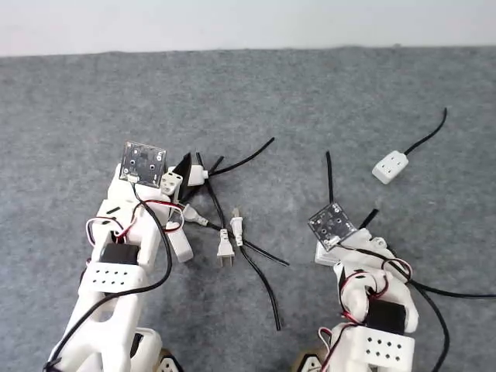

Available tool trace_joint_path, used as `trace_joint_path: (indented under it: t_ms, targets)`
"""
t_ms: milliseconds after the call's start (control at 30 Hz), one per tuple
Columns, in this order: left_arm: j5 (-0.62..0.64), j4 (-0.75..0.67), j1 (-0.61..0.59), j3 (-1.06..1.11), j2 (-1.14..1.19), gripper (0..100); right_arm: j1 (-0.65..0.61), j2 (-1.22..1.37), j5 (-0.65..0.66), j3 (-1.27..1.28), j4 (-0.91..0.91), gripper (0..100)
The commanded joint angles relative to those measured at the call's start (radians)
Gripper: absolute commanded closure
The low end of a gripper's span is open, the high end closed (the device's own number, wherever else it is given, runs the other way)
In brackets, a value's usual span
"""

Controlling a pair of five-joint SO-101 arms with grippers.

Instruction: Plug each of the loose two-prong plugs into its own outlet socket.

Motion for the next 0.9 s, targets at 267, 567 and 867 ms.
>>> trace_joint_path:
  t_ms: [267, 567, 867]
  targets:
    - [-0.015, -0.031, 0.005, -0.044, -0.002, 77, -0.088, -0.007, -0.121, 0.035, 0.036, 89.5]
    - [-0.015, -0.031, 0.005, -0.044, -0.002, 77, -0.298, -0.007, -0.127, 0.043, 0.193, 89.4]
    - [-0.015, -0.031, 0.005, -0.044, -0.002, 77, -0.455, -0.007, -0.121, 0.074, 0.189, 89.4]
